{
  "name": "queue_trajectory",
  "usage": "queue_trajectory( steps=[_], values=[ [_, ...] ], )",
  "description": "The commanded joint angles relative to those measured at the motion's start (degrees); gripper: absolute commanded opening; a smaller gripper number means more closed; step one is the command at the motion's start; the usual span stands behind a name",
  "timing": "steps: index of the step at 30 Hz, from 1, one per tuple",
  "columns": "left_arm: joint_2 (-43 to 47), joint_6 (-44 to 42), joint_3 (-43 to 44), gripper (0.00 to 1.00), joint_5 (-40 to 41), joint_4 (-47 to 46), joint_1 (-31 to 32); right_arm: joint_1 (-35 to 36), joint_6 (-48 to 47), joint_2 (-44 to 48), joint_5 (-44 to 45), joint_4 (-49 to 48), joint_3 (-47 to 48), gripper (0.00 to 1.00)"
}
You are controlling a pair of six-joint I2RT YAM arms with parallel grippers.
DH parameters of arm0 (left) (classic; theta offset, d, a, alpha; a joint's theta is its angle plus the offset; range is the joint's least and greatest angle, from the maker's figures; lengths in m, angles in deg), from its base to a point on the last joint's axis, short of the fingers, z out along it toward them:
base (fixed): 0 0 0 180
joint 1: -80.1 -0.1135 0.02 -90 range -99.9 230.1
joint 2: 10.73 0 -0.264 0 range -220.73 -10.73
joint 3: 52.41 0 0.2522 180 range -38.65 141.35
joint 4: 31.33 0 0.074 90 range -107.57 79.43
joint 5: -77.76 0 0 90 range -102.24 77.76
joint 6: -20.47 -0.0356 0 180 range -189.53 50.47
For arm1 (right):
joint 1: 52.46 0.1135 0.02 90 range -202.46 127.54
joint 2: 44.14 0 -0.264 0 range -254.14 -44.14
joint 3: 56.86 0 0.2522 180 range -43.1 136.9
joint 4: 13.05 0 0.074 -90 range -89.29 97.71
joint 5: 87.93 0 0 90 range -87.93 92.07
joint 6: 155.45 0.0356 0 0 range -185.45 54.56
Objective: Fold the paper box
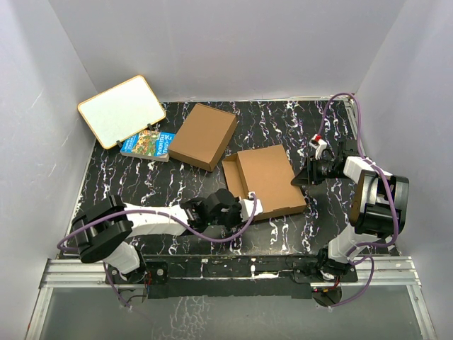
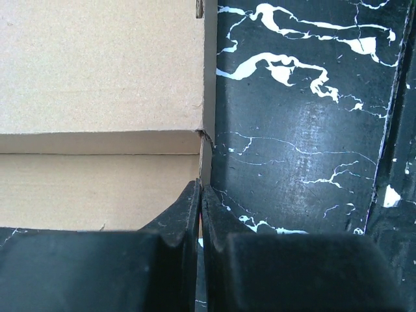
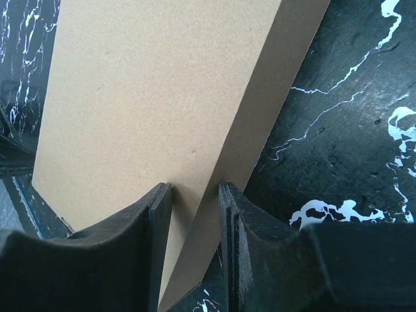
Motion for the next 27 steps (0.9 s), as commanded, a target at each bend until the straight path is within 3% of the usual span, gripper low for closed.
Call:
queue_trajectory(
  steps=[1, 11, 27],
  values=[
    [3.41, 0.6, 2.55, 0.0, -0.95, -5.71, 0.19, 1.41, -2.22, -1.0, 5.12, -0.96, -0.07, 0.38],
    [2.48, 7.57, 3.15, 0.0, -0.38, -0.61, 0.19, 1.36, -2.16, -1.0, 5.59, -1.1, -0.14, 0.38],
    [2.85, 6.56, -6.3, 0.0, 0.56, -11.23, 0.18, 1.58, -2.06, -1.33, 6.35, -1.13, -0.06, 0.38]
  ],
)
